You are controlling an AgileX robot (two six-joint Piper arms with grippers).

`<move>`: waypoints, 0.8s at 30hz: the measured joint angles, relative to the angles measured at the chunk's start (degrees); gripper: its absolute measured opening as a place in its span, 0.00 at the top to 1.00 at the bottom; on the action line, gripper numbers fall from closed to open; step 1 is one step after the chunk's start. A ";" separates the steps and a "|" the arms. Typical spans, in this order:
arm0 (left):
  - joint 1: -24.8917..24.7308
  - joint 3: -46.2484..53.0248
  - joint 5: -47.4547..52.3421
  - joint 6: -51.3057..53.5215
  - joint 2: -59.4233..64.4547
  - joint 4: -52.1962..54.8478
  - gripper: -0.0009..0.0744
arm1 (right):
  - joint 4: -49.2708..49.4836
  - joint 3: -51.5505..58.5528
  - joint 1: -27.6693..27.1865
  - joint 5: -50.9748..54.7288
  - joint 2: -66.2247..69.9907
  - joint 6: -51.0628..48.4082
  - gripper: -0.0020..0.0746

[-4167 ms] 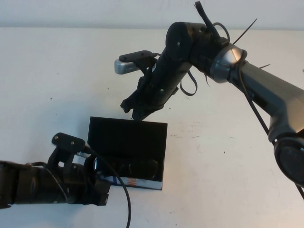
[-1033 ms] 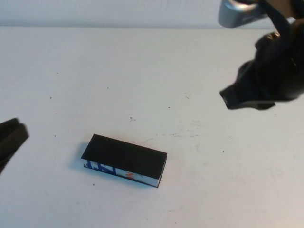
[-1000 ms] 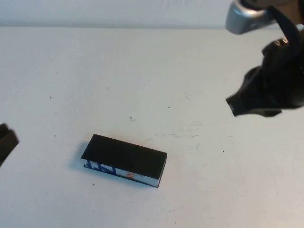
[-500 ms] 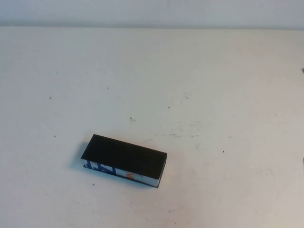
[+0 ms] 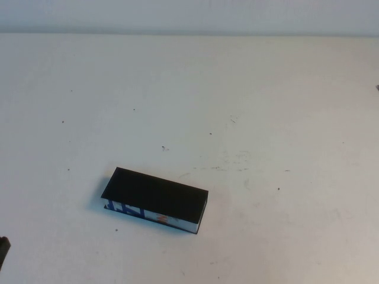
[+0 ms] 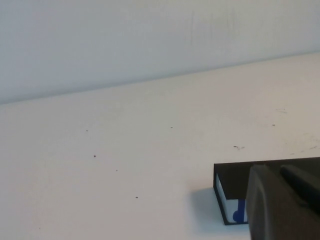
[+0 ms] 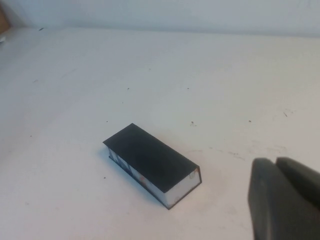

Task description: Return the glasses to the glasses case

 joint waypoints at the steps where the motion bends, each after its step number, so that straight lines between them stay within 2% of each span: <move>1: 0.00 0.00 0.35 0.00 0.00 0.00 0.99 | 0.00 0.53 0.00 -0.44 0.01 0.00 0.99; 14: 0.00 0.00 0.97 0.00 0.00 0.00 0.99 | -0.37 2.56 0.00 2.46 -0.03 0.00 0.99; 19: 0.00 0.00 0.99 0.00 0.00 0.00 0.99 | -6.43 3.09 0.00 3.81 -0.24 1.57 0.99; 22: 0.00 0.00 1.09 0.00 0.00 0.00 0.99 | -13.40 5.70 -3.30 -0.24 -0.71 5.97 0.99; 24: 0.00 0.00 1.09 0.00 0.00 0.00 0.99 | -16.00 9.01 -9.05 -5.23 -1.14 7.65 0.99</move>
